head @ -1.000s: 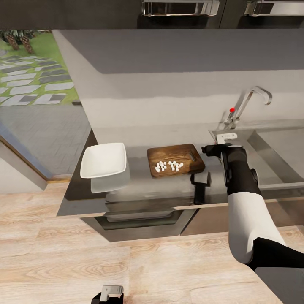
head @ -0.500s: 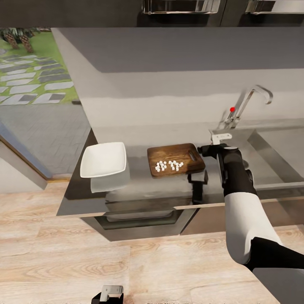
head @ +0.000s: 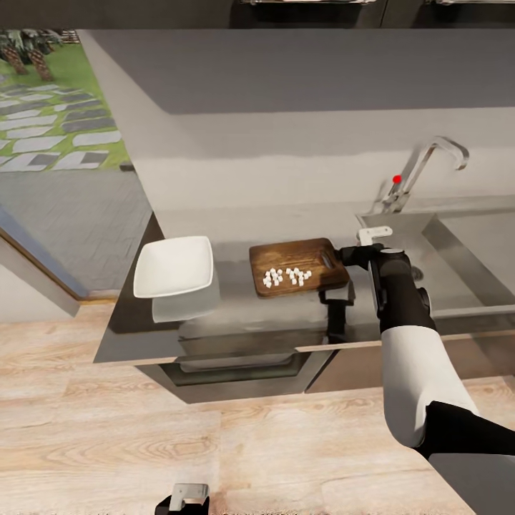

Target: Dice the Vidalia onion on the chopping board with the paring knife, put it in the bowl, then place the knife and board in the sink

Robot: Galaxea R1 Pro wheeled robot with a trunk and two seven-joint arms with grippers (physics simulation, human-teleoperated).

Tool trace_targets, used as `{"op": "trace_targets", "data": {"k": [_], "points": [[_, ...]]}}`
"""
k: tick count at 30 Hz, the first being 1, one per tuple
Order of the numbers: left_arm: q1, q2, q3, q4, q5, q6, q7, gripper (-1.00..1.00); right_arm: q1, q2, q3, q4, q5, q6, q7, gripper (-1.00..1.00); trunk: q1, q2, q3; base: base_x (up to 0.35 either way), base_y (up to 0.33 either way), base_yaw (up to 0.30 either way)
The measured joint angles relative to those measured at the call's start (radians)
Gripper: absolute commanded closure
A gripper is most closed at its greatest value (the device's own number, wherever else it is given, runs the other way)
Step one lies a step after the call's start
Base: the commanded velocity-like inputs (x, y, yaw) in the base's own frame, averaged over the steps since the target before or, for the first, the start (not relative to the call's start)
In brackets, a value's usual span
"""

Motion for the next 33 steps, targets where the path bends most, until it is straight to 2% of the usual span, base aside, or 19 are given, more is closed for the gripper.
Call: {"op": "trace_targets", "data": {"k": [17,22,33], "points": [[0.0,0.0,0.0,0.0,0.0,0.0,0.0,-1.0,0.0,-0.001,0.0,0.001,0.0,0.0,0.0,-1.0,0.0,0.0,-0.027,0.037,-0.019,0.0],[0.0,0.0,0.0,0.0,0.0,0.0,0.0,-1.0,0.0,0.0,0.0,0.04,0.0,-0.002,0.0,-1.0,0.0,0.0,-0.035,0.0,0.0,0.0],[0.0,0.0,0.0,0.0,0.0,0.0,0.0,-1.0,0.0,-0.002,0.0,0.046,0.002,-0.008,-0.001,-1.0,0.0,0.0,-0.048,0.0,0.0,0.0]]}}
